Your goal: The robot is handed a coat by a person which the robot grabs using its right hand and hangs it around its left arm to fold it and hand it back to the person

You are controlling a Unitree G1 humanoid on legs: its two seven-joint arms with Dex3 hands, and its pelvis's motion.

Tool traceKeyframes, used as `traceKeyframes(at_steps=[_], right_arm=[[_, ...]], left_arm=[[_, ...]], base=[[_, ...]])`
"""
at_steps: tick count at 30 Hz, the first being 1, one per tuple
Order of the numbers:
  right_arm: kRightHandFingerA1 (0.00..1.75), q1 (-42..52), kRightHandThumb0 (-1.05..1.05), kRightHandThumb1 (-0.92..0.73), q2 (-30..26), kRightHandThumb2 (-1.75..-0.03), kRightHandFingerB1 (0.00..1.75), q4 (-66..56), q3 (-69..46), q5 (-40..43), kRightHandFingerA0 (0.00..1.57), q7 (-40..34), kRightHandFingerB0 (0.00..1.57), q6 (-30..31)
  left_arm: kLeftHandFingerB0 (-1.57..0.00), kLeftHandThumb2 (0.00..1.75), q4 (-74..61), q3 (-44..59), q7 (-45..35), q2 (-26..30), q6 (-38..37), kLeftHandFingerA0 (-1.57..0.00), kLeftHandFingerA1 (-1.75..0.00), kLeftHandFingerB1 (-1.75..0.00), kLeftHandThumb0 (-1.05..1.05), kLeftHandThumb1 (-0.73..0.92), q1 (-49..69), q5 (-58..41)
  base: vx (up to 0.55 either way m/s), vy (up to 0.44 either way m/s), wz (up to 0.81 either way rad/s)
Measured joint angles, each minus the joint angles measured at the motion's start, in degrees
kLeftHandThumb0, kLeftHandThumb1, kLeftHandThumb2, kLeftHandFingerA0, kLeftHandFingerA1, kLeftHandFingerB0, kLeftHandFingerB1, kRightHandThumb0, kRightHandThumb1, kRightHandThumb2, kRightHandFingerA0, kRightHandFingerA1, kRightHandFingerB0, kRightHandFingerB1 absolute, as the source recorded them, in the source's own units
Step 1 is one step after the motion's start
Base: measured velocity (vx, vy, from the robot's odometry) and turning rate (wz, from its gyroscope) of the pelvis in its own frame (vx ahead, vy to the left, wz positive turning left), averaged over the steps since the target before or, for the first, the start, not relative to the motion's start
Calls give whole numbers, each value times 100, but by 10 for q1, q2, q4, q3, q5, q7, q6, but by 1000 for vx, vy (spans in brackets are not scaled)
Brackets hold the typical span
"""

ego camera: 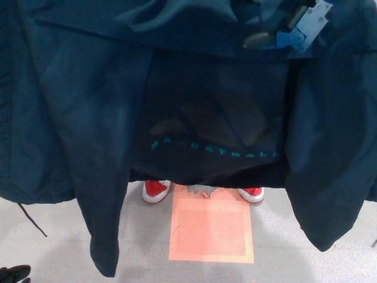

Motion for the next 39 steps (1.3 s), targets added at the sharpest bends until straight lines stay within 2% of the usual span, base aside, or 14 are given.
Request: traceKeyframes(at_steps=[5,6,7,8,12,14,20,23,24,28,30,34,35,39], right_arm=[[7,-11,-89,-51,22,-95,10,32,13,-17,0,33,0,0],[24,-11,-100,-65,25,-65,24,34,14,-20,0,36,1,0],[33,-11,-97,-65,27,-61,24,34,14,-23,17,38,5,0],[43,-10,-96,-64,28,-61,29,33,16,-28,59,38,15,0],[60,-6,-92,-47,35,-88,47,18,24,-65,78,10,45,0],[131,2,-87,-62,37,-68,48,15,24,-77,105,-15,60,-6],[120,8,-56,-92,37,-68,56,16,31,-104,93,-84,85,-22],[123,8,-38,-82,37,-65,57,20,34,-119,92,-119,75,-28],[124,9,-36,-81,37,-64,59,21,35,-121,92,-125,76,-29],[128,15,-35,-82,37,-64,64,27,39,-138,95,-170,81,-35],[157,20,-36,-84,37,-71,100,31,42,-144,86,-189,76,-38],[149,28,-37,-88,40,-65,97,43,44,-155,84,-234,73,-46],[152,30,-37,-87,43,-66,105,47,43,-156,84,-245,70,-48],[168,45,-41,-84,56,-71,141,61,25,-155,87,-286,73,-56]], left_arm=[[-7,110,0,0,-4,4,-2,-3,-39,-43,-75,77,1,0],[0,112,0,0,-4,4,-2,0,-48,-46,-35,56,1,0],[-9,110,0,0,-4,4,-2,-3,-40,-43,-73,76,1,0],[0,111,0,0,-4,4,-2,0,-48,-46,-36,54,1,0],[0,111,2,0,-5,4,-2,0,-48,-46,-36,52,-3,0],[-15,109,2,0,-4,4,-2,-2,-40,-46,-78,76,-5,0],[-6,112,2,0,-4,3,-2,-5,-37,-43,-76,75,-8,1],[-13,73,1,-1,-4,3,-2,-10,-27,-30,-78,92,-9,1],[-6,111,1,-1,-4,3,-2,-4,-36,-43,-74,75,-9,1],[-13,111,1,-1,-4,3,-2,-3,-41,-46,-78,78,-9,1],[-11,73,1,-2,-4,3,-2,-9,-28,-30,-77,91,-9,1],[-12,73,1,-2,-4,3,-2,-10,-27,-29,-80,92,-9,1],[-6,114,1,-3,-4,3,-2,-1,-38,-40,-87,83,-9,1],[-12,81,1,-3,-4,3,-2,-8,-29,-32,-83,82,-9,1]], base=[[0,0,0],[0,0,0],[0,0,0],[0,0,0],[0,0,0],[0,0,0],[0,0,0],[0,0,0],[0,0,0],[0,0,0],[0,0,0],[0,0,0],[0,0,0],[0,0,0]])
